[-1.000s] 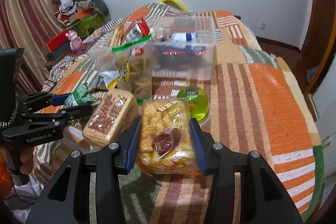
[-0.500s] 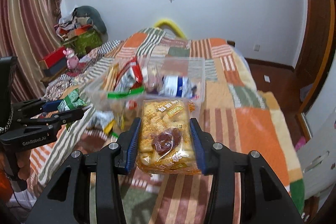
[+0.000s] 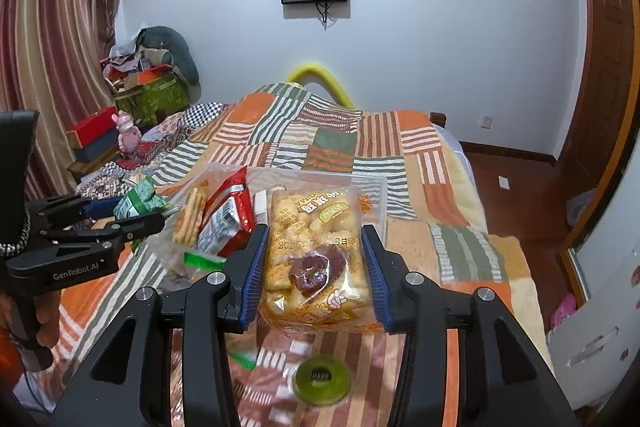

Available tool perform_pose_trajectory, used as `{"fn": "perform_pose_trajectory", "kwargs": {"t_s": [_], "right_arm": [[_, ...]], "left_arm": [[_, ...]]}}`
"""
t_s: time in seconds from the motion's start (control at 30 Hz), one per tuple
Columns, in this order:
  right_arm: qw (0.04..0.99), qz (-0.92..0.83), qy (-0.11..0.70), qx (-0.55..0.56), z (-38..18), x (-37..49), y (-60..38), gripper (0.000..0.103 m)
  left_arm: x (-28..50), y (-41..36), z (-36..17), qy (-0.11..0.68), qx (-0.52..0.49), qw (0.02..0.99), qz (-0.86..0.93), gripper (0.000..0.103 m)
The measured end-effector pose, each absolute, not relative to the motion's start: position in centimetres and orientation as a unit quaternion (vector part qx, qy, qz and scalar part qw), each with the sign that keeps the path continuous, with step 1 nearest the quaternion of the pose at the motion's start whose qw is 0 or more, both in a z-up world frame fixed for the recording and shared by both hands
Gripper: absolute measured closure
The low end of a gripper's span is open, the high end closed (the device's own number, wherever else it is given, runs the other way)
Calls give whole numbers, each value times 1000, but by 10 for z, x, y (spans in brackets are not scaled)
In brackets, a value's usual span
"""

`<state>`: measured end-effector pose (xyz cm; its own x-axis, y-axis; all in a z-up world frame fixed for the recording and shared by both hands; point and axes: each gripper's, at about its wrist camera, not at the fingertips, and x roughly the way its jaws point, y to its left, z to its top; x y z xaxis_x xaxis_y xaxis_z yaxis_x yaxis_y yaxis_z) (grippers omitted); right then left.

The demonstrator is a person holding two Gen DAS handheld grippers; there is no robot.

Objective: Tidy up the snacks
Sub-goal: 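Carry green chip bag and pastry bag over the clear box and release both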

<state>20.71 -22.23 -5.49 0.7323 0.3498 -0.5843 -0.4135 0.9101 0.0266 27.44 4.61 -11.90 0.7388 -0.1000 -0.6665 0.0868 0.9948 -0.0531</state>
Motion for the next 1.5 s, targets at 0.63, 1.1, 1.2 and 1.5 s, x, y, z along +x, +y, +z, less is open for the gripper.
{"fn": "perform_pose_trajectory", "kwargs": {"t_s": [0.63, 1.1, 1.2, 1.5], "right_arm": [[910, 218, 350, -45, -84, 282, -191, 61], [897, 235, 368, -68, -94, 294, -176, 59], [900, 235, 362, -59, -88, 294, -181, 53], [908, 235, 344, -43, -69, 278, -199, 46]], "left_arm": [[368, 56, -126, 359, -18, 933, -26, 54], [383, 47, -134, 373, -3, 927, -37, 45], [378, 50, -130, 370, -15, 928, -39, 42], [344, 59, -107, 347, -17, 937, -44, 33]]}}
